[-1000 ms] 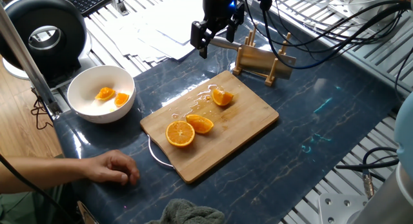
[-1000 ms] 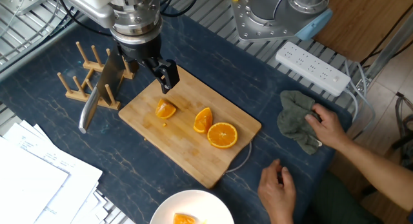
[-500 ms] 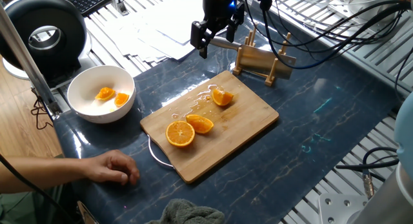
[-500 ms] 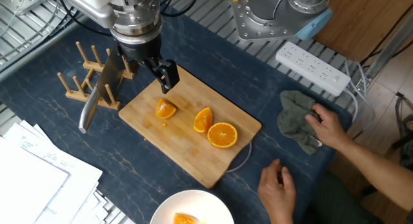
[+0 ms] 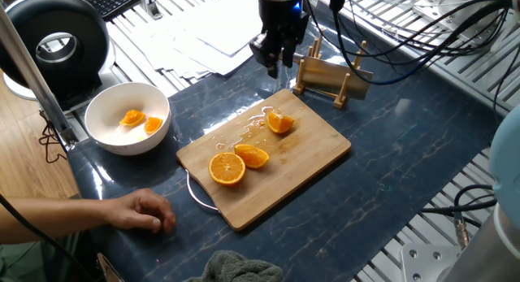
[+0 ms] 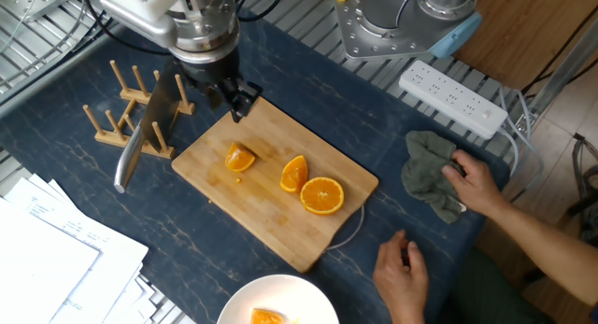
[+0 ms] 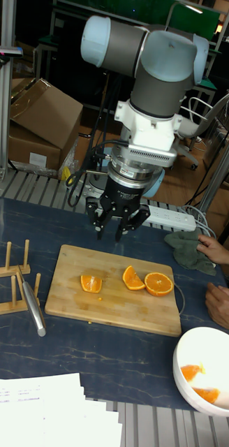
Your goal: Chop the orange
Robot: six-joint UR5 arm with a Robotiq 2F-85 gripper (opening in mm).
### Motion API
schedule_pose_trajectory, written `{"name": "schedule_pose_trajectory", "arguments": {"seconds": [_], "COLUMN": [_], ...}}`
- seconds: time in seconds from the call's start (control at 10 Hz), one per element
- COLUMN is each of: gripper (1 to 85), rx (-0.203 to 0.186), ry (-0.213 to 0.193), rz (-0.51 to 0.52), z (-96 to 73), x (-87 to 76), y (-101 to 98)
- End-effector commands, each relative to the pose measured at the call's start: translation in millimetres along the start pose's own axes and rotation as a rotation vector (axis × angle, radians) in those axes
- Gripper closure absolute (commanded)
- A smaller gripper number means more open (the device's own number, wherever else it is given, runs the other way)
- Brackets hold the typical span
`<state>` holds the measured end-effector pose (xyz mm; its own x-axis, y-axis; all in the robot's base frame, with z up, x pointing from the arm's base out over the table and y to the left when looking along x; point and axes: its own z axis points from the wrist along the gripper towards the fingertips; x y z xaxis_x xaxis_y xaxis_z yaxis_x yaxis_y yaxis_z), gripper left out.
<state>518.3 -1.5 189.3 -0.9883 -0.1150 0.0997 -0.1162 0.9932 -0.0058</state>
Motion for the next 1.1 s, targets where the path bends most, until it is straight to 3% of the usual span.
{"name": "schedule_pose_trajectory", "arguments": {"seconds": [0.0, 0.1, 0.4, 0.5, 0.8, 1.0], "gripper": [84.3, 84.3, 84.3, 84.3, 83.3, 84.3], "rx": [-0.007, -0.005, 0.004, 0.013, 0.020, -0.002], "ry": [0.016, 0.016, 0.005, -0.016, -0.044, -0.061], "rz": [-0.050, -0.084, -0.217, -0.247, -0.288, -0.282], "z": [0.3, 0.5, 7.5, 13.0, 36.3, 37.1], "x": [1.7, -1.5, -13.1, -20.3, -32.9, -35.6], "y": [-10.7, -27.3, -101.4, -118.0, -144.3, -135.0]}}
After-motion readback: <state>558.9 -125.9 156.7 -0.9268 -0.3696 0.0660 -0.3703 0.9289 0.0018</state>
